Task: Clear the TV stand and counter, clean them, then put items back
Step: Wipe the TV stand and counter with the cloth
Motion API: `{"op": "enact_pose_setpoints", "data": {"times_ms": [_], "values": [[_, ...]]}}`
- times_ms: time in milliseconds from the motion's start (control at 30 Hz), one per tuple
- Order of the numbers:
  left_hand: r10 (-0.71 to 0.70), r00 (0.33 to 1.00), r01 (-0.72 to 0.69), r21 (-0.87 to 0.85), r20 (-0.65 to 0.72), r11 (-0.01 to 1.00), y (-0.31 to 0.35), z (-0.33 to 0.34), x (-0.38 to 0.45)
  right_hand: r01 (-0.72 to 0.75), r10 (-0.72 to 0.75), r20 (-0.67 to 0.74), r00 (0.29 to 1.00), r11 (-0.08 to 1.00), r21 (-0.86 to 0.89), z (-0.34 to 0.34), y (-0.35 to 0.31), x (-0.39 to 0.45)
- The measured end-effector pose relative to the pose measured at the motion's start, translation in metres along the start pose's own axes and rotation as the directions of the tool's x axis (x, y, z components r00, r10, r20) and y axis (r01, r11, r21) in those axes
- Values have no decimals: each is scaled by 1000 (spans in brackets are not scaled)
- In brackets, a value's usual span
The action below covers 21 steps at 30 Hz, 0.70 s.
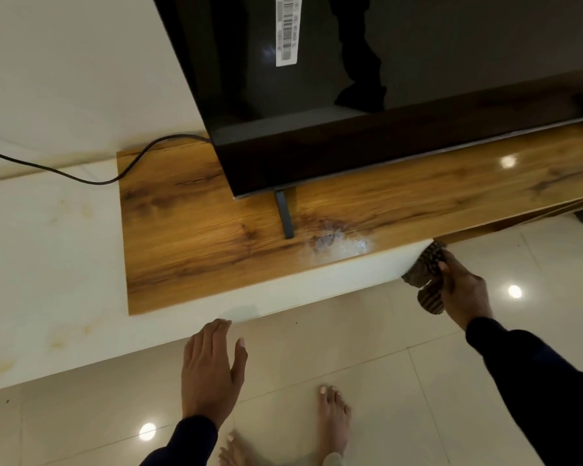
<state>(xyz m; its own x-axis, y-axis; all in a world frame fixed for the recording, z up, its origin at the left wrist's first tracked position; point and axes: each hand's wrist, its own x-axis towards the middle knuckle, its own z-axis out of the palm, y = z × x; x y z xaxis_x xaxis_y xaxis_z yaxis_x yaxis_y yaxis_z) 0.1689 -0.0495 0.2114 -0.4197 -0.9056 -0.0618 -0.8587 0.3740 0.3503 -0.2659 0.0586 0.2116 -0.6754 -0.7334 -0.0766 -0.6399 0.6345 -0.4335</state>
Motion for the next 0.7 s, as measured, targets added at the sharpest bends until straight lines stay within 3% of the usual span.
{"op": "enact_pose_setpoints", "data": {"times_ms": [133,267,500,700], "values": [[0,1000,0,5,9,1000,1,0,1,-76,74,-63,995,996,-37,25,-30,0],[-6,1000,6,2,16,1000,-3,0,-1,-149,152,27,988,984,-95,36,-65,-5],[-14,1000,14,-28,0,999,-15,-12,4,50,-34,108,994,987,-150,85,-153,-64],[-33,998,29,-73,-54,997,-47,-27,-2,271,-227,255,940,950,-156,126,-227,-116]]}}
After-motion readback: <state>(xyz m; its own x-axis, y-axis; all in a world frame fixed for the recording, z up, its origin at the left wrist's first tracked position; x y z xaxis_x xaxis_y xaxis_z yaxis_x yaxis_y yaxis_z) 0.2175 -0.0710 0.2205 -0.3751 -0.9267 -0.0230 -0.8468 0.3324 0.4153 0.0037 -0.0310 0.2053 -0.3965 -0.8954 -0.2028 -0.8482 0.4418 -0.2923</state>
